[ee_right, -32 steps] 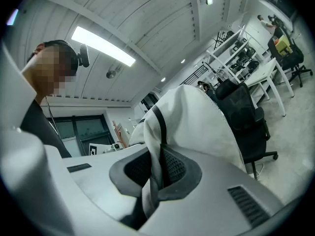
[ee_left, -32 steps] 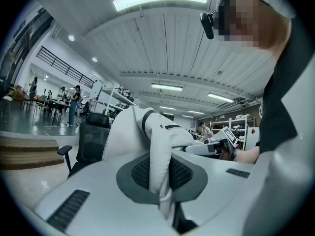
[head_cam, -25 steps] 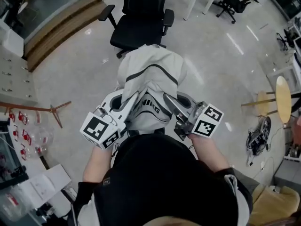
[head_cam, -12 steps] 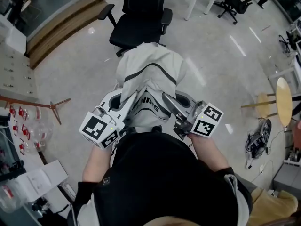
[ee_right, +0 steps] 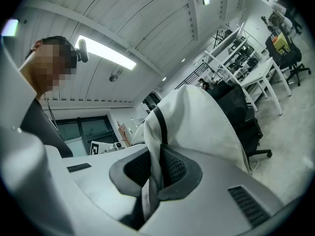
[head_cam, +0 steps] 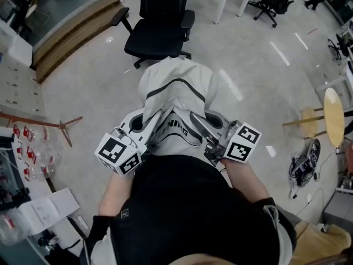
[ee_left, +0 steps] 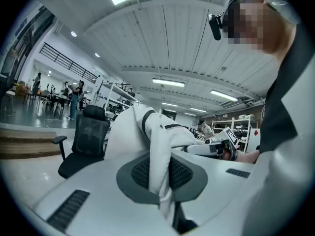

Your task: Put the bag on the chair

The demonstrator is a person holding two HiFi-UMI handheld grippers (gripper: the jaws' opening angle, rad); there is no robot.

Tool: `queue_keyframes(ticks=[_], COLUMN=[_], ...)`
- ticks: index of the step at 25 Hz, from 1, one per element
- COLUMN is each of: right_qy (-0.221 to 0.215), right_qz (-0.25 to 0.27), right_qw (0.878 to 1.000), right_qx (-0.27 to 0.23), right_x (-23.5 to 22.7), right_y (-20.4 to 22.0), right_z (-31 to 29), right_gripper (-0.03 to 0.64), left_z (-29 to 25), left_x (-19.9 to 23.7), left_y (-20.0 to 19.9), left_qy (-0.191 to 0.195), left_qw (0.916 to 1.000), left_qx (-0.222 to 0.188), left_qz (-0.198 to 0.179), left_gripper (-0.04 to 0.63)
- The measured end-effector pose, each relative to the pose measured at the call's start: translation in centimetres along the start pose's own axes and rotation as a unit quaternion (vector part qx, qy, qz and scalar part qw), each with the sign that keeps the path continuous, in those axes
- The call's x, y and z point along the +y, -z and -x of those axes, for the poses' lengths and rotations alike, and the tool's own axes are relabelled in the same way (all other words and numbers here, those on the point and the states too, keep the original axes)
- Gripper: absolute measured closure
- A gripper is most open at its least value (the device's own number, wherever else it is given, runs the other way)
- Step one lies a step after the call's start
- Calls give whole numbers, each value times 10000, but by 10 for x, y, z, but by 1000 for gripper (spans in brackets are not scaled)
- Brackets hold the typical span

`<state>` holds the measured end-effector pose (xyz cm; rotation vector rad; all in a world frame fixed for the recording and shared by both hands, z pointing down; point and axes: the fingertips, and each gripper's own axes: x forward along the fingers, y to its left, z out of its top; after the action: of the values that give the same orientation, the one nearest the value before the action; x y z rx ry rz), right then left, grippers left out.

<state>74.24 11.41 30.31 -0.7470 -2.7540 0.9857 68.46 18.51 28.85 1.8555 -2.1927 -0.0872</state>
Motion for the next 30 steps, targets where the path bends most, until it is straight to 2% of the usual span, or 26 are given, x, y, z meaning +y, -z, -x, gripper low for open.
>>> queue_keyframes(ticks=[7,14,21,23,27,30], right_qy=[191,330,356,403,504,522], right_qz=[77,78,71,27,-72,-75], right_qw=[9998,9994,9993,9991,9984,9983], right_qx=[-22,89,93,128,245,237], right_x=[-17,-59,-64,-78,-116,-125], right_y=[-9,-34,-33,-38,-54,-60], right_z=[7,-52,-54,-78,-156,-189], right_gripper=[580,580,580,580,580,580], left_z=[-22,-46,-47,-52,-65,-64], left_x=[3,76,77,105,195,229], left_y=[-1,-17,-13,-17,-31,-41], left_qy=[163,205,198,218,245,248], left_qw=[9999,9997,9998,9998,9996,9996], left_qx=[1,-78,-66,-17,34,-1], left_qz=[-34,52,9,38,153,103], left_gripper=[574,574,574,574,574,574])
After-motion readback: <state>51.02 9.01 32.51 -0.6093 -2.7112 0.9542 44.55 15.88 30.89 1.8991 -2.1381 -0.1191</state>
